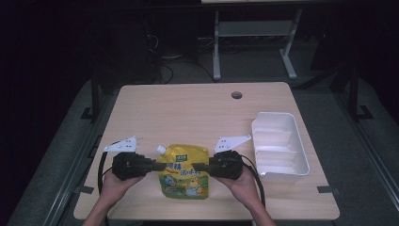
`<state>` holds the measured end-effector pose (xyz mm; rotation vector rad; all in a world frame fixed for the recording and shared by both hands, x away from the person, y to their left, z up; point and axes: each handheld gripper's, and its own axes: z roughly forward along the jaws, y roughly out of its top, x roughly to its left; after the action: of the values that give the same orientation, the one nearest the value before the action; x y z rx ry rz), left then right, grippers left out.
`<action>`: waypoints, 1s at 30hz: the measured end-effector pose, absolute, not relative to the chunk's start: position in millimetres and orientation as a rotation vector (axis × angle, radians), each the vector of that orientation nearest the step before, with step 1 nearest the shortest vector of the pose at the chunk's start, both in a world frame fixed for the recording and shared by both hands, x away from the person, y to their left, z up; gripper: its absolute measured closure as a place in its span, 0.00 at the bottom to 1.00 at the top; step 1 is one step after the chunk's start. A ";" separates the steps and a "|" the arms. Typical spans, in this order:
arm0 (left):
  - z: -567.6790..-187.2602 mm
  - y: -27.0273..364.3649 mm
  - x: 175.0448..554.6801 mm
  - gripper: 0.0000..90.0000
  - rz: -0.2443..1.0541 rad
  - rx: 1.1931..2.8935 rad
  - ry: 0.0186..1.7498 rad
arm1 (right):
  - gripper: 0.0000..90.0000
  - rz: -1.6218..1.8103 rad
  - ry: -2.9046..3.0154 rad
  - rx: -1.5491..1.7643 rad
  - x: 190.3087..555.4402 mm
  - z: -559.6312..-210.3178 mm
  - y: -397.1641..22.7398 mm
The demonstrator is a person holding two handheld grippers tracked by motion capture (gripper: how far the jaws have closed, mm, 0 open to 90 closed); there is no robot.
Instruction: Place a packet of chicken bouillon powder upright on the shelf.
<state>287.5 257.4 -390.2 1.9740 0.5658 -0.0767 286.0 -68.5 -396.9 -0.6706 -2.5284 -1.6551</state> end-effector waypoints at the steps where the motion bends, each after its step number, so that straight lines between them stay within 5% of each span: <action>1: -390.4 258.0 288.0 0.91 -0.078 1.972 0.567 | 0.99 -1.651 -2.536 -0.661 285.4 -396.7 -67.7; 30: -398.8 269.2 293.1 0.58 -0.034 1.971 0.658 | 0.99 -1.705 -2.532 -0.670 280.7 -389.1 -79.2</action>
<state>293.1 269.2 -398.8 1.9713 0.6581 -0.0340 280.7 -79.2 -389.1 -0.6702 -2.5319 -1.7053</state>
